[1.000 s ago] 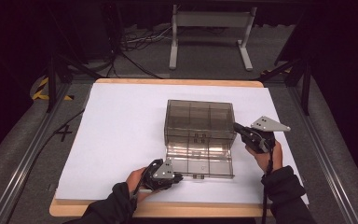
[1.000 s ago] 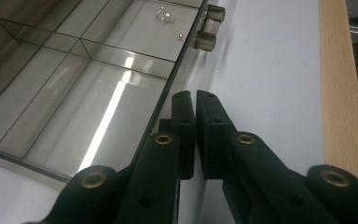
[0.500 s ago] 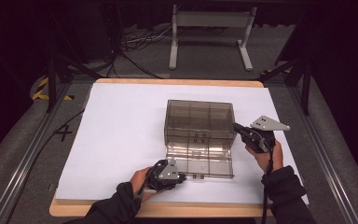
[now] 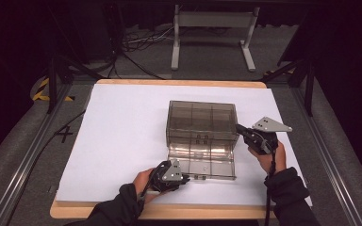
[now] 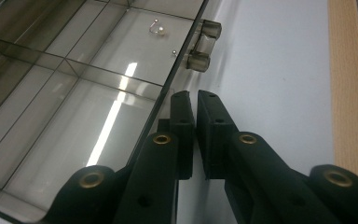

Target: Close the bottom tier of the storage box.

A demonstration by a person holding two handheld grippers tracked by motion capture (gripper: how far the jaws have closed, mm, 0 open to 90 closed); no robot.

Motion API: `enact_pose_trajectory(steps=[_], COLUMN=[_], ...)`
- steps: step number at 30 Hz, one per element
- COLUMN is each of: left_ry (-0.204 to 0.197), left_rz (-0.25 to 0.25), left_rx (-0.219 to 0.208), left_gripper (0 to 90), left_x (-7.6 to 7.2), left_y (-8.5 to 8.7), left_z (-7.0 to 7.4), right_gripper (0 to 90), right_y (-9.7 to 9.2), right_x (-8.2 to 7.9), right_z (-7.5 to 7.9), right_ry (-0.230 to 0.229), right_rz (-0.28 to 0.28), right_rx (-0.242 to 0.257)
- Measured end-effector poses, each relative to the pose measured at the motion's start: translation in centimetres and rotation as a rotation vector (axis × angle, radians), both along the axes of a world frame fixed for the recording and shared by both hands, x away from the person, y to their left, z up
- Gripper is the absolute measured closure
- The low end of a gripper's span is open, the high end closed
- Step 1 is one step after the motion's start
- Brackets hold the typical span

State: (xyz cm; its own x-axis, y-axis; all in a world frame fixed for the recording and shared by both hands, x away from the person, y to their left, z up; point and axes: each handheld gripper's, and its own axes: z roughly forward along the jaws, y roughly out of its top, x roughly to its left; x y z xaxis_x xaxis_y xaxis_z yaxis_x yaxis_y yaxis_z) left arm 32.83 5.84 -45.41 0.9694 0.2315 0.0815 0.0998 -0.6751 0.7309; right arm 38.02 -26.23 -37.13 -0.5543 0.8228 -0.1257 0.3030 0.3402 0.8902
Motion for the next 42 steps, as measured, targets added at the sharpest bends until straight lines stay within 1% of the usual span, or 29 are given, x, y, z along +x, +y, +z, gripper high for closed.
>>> enact_pose_trajectory(steps=[2, 3, 4, 5, 6, 7, 9, 11, 14, 16, 18, 20, 21, 23, 25, 29, 31, 40, 42], left_ry=[-0.004, -0.014, -0.007, -0.017, -0.017, -0.003, -0.012, -0.003, -0.005, -0.015, -0.01, -0.024, -0.009, -0.023, -0.015, -0.023, -0.014, -0.015, -0.013], left_rz=[-0.004, -0.007, -0.011, -0.012, -0.012, -0.006, -0.012, -0.008, -0.008, -0.011, -0.008, -0.012, -0.008, -0.012, -0.01, -0.005, -0.005, -0.008, -0.01], left_rx=[0.002, 0.008, 0.004, 0.007, 0.007, 0.007, 0.007, 0.011, 0.01, 0.008, 0.011, 0.007, 0.008, 0.005, 0.003, 0.005, 0.003, 0.009, 0.004], left_gripper=[85.0, 85.0, 85.0, 85.0, 85.0, 85.0, 85.0, 85.0, 84.9, 84.8, 84.8, 83.8, 83.8, 84.1, 84.2, 84.2, 84.3, 84.3, 84.3], left_x=[0.0, 0.0, 0.1, 0.2, 0.2, 0.1, 0.1, 0.1, 0.2, 0.3, 0.3, 0.4, 0.3, 0.5, 0.5, 0.8, 0.8, 0.9, 0.9], left_y=[-0.2, -0.3, -0.4, -0.5, -0.5, -0.5, -0.6, -0.6, -0.6, -0.7, -0.7, -0.9, -1.0, -1.1, -1.1, -1.2, -1.2, -1.2, -1.2], left_z=[0.0, 0.0, 0.0, 0.0, 0.0, 0.0, 0.1, 0.1, 0.1, 0.1, 0.1, 0.2, 0.2, 0.2, 0.2, 0.2, 0.2, 0.2, 0.2], right_gripper=[89.8, 89.8, 89.8, 89.8, 89.8, 89.8, 89.8, 89.8, 89.8, 89.8, 89.8, 89.8, 89.8, 89.8, 89.8, 89.8, 89.8, 89.8, 89.8], right_y=[0.0, 0.0, 0.0, -0.1, -0.1, -0.1, 0.0, 0.0, 0.0, 0.0, 0.0, 0.0, 0.0, 0.0, 0.0, 0.0, 0.0, 0.0, 0.0], right_x=[0.0, 0.0, 0.0, 0.0, 0.0, 0.0, 0.0, 0.0, 0.0, 0.0, 0.0, 0.0, 0.0, 0.0, 0.0, 0.0, 0.0, 0.0, 0.0], right_z=[0.0, 0.0, 0.0, 0.0, 0.0, 0.0, 0.0, 0.0, 0.0, 0.0, 0.0, 0.0, 0.0, 0.0, 0.0, 0.0, 0.0, 0.0, 0.0], right_ry=[0.0, 0.0, 0.002, 0.004, 0.004, 0.002, -0.001, 0.0, 0.0, 0.0, 0.001, 0.001, 0.001, 0.001, 0.001, -0.001, -0.001, 0.0, -0.001], right_rz=[-0.001, 0.0, 0.002, 0.004, 0.004, 0.003, 0.0, 0.001, 0.0, -0.001, 0.0, -0.002, -0.003, -0.003, -0.002, -0.004, -0.004, -0.006, -0.007], right_rx=[-0.001, -0.002, 0.001, 0.008, 0.008, 0.005, -0.002, 0.002, 0.002, 0.002, 0.002, 0.004, 0.006, 0.005, 0.006, 0.004, 0.004, 0.005, 0.005])
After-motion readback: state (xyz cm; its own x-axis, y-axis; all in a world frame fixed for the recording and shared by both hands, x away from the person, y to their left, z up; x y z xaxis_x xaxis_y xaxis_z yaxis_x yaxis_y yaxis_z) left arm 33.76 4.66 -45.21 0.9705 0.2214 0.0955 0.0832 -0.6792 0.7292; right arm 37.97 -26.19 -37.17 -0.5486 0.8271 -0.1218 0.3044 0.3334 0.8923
